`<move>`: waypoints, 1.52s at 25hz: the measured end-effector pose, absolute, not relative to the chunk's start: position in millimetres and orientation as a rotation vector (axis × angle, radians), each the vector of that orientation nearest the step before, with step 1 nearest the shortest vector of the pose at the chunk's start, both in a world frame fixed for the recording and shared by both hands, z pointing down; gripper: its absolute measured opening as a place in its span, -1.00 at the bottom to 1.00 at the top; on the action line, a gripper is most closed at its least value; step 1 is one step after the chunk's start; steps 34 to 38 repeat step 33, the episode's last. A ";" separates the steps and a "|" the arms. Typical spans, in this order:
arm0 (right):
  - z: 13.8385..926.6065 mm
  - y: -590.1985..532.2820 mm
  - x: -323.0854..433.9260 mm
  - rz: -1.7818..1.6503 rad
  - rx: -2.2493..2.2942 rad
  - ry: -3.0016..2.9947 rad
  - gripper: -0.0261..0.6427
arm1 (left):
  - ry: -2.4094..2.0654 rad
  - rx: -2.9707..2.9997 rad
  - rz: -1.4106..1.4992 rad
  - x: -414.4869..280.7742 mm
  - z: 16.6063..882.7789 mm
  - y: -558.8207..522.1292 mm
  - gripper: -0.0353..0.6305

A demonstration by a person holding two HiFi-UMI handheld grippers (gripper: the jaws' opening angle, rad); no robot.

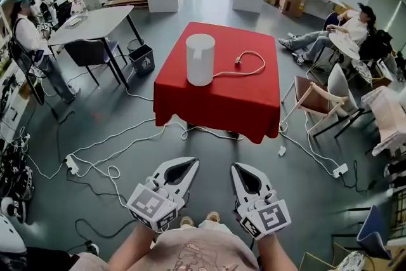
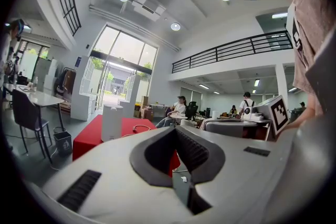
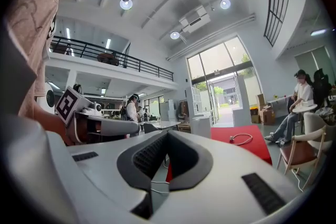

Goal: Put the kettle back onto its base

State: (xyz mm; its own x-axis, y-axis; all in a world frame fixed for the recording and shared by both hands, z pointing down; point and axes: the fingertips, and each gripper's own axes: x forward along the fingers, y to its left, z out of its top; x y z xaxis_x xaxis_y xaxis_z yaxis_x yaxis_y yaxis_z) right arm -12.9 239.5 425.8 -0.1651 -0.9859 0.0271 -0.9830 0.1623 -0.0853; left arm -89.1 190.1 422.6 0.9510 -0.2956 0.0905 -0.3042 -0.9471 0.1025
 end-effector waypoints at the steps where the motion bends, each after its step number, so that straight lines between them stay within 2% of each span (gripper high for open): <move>1: 425.7 241.1 -15.7 -0.130 -2.007 2.367 -0.90 | -0.466 2.986 0.114 -92.7 422.7 191.0 -0.93; 38: 439.9 231.7 -56.4 -0.145 -1.994 2.423 -0.90 | -0.429 2.976 0.097 -121.2 427.0 190.6 -0.93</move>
